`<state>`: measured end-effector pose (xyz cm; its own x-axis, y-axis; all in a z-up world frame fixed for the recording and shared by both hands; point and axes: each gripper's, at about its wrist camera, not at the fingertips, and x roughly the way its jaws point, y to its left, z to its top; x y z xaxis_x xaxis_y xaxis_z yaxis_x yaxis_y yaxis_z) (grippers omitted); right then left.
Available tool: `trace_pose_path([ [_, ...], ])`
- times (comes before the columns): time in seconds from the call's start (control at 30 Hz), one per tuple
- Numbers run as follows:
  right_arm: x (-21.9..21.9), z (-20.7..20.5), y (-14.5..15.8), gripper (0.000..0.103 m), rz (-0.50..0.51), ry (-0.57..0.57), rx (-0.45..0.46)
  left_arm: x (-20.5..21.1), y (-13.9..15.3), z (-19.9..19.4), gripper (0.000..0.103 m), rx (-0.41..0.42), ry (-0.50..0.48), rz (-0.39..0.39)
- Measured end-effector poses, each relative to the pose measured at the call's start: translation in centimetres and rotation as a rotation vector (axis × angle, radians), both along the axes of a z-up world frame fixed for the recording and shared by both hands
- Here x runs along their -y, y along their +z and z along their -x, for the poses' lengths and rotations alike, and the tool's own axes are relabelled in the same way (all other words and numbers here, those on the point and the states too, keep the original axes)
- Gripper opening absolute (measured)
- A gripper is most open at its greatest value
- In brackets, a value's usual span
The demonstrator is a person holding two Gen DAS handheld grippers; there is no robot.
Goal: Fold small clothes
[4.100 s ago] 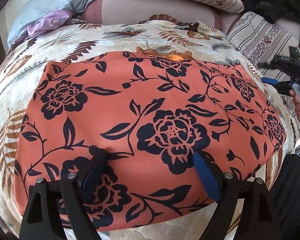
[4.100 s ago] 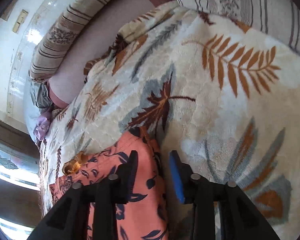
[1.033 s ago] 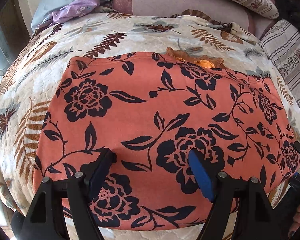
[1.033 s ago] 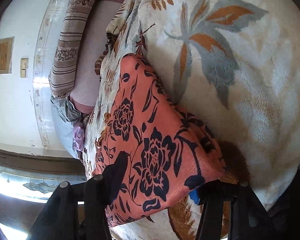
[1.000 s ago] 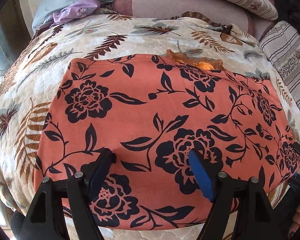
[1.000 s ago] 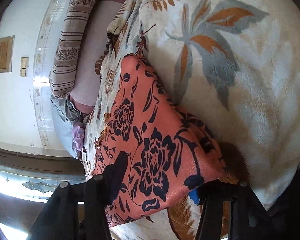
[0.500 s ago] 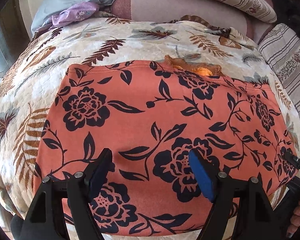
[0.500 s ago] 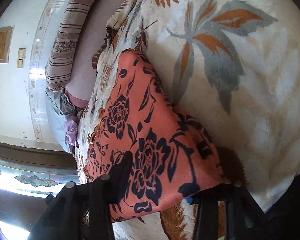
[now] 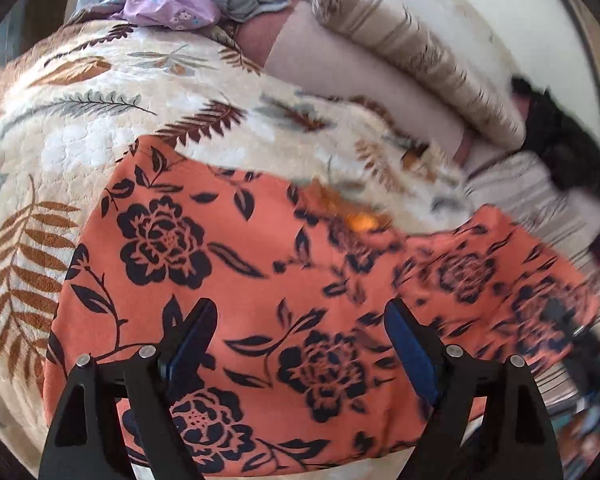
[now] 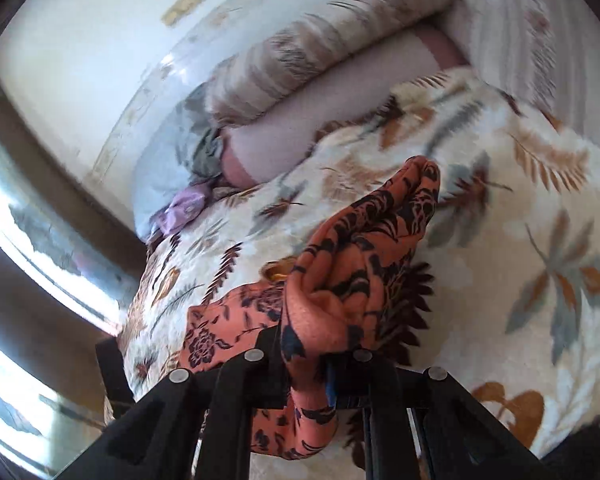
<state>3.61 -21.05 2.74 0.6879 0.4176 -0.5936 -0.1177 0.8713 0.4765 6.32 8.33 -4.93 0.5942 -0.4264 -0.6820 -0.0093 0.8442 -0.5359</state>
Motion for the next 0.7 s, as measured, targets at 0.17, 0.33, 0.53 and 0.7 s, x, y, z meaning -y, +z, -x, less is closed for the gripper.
trace_pose_path([
  [0.17, -7.3, 0.4, -2.2, 0.013, 0.144, 0.132, 0.013, -1.2, 1.7, -3.7, 0.086, -0.072, -0.160, 0.254],
  [0.33, -9.0, 0.9, -3.6, 0.013, 0.192, 0.170, 0.017, 1.6, 1.1, -8.6, 0.097, -0.187, -0.283, 0.356],
  [0.53, -9.1, 1.5, -3.5, 0.013, 0.242, 0.207, 0.050, 5.0, -1.7, -10.8, 0.097, -0.355, -0.290, 0.320],
  [0.7, -9.4, 1.6, -3.6, 0.013, 0.271, 0.230, 0.064, 7.5, -1.0, -11.9, 0.097, -0.361, -0.328, 0.308],
])
